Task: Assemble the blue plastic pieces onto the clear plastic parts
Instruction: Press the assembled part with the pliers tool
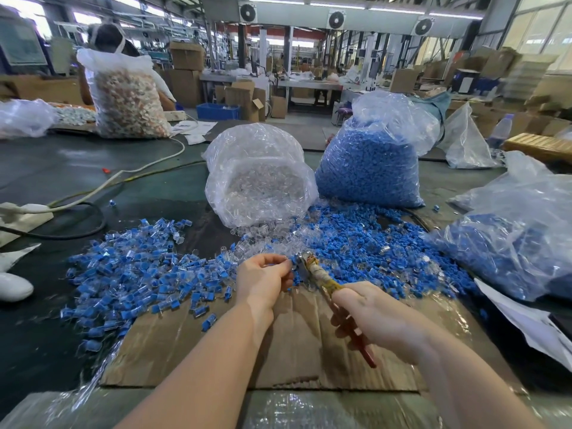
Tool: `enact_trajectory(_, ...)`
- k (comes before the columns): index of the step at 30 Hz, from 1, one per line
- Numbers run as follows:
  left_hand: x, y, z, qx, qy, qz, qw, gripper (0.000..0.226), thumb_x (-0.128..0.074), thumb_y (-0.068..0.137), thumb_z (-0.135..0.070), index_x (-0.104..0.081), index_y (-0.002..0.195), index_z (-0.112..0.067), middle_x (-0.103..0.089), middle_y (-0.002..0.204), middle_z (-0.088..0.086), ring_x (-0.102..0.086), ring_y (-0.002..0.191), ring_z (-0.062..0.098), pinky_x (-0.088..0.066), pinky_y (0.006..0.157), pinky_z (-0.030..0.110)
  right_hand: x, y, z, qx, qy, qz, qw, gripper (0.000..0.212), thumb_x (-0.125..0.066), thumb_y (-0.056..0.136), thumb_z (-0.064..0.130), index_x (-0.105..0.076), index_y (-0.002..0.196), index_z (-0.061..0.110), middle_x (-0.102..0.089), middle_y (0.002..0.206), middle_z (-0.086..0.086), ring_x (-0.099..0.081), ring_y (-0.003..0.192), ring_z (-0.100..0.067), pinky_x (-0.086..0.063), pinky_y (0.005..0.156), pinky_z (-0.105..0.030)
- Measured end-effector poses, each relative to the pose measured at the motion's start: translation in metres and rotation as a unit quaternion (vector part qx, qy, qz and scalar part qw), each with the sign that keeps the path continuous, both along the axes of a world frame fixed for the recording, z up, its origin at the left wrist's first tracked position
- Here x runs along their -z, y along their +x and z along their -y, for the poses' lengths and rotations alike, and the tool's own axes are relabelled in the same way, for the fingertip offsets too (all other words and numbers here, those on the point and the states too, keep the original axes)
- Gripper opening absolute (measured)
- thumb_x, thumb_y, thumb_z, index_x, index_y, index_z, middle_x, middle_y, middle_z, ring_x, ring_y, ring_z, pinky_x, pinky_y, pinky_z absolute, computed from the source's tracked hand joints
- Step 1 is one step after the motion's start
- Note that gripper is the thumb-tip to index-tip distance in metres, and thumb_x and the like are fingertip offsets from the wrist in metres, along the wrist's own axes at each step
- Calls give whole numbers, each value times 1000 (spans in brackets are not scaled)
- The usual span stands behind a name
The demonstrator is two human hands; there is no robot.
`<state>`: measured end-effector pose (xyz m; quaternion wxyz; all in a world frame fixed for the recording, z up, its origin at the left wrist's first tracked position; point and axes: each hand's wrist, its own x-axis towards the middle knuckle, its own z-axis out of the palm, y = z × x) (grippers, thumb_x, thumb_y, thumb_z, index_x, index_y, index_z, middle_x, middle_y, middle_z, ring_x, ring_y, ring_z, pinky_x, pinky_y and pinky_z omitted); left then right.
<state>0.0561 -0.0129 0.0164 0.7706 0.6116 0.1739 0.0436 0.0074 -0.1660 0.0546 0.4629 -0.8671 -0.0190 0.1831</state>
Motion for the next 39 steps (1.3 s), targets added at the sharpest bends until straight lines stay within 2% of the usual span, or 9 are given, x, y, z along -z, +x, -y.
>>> enact_trajectory(8, -3, -1, -4, -12, 26, -18, 999, 10, -63, 82, 2, -64, 80, -7, -65, 74, 8, -62, 60, 12, -50, 50, 17, -5, -1, -2, -25, -9, -35, 999, 11, -44, 85, 1, -45, 81, 11, -50, 86, -11, -54, 77, -21, -44, 66, -34)
enact_trajectory(14, -5, 0, -5, -5, 7, -38, 999, 11, -61, 83, 4, -63, 80, -6, -64, 78, 10, -62, 62, 14, -51, 50, 17, -9, 3, -3, -38, -3, -55, 998, 12, -42, 84, 1, -44, 86, 12, -47, 89, -11, -51, 80, -22, -40, 68, -35)
enact_trajectory(19, -5, -1, -5, -16, 42, -33, 998, 11, -62, 83, 3, -64, 78, -8, -64, 77, 8, -62, 63, 14, -53, 54, 19, -10, 5, -1, -47, 8, -62, 997, 17, -42, 82, -1, -46, 92, 13, -47, 91, -12, -51, 81, -22, -38, 69, -35)
enact_trajectory(23, -6, -1, -5, -13, -5, -46, 999, 13, -62, 82, 6, -62, 76, -6, -62, 75, 10, -60, 61, 14, -52, 49, 17, -8, 5, -2, -56, 2, -56, 997, 17, -42, 83, 0, -46, 93, 13, -46, 90, -12, -48, 80, -22, -38, 68, -35)
enact_trajectory(26, -6, -2, -4, -12, -14, -45, 999, 13, -62, 82, 7, -63, 76, -5, -63, 75, 10, -60, 61, 14, -51, 48, 16, -6, 2, -4, -61, -35, -23, 997, 10, -41, 86, 2, -44, 84, 12, -46, 83, -10, -46, 74, -21, -40, 64, -34)
enact_trajectory(31, -7, -1, 0, -24, -24, -33, 999, 11, -63, 81, 6, -64, 77, -4, -64, 73, 9, -61, 58, 12, -51, 48, 16, -4, 1, -6, -55, -74, 28, 995, 19, -40, 87, 3, -43, 74, 16, -48, 73, -2, -47, 60, -16, -43, 57, -31)
enact_trajectory(34, -5, -1, 0, -26, -23, -33, 999, 12, -62, 82, 5, -64, 78, -6, -64, 77, 10, -62, 63, 14, -51, 53, 19, -2, 0, -6, -56, -41, 43, 997, 19, -49, 86, 7, -45, 70, 18, -48, 61, 3, -45, 54, -11, -39, 54, -28)
enact_trajectory(37, -1, -2, -5, -39, 15, -31, 999, 11, -63, 83, 1, -64, 81, -10, -66, 80, 9, -63, 65, 14, -53, 58, 22, 3, 0, -3, -1, 55, 21, 998, 10, -57, 84, 7, -57, 82, 16, -50, 53, 9, -43, 45, -5, -34, 46, -18)
enact_trajectory(39, 3, -3, -14, -67, 141, 0, 988, 13, -63, 85, -3, -63, 77, -14, -67, 81, 6, -61, 67, 14, -51, 61, 22, 10, 5, 4, 46, 49, 54, 996, 14, -61, 85, 12, -58, 98, 12, -54, 61, 7, -42, 45, -3, -33, 44, -15)
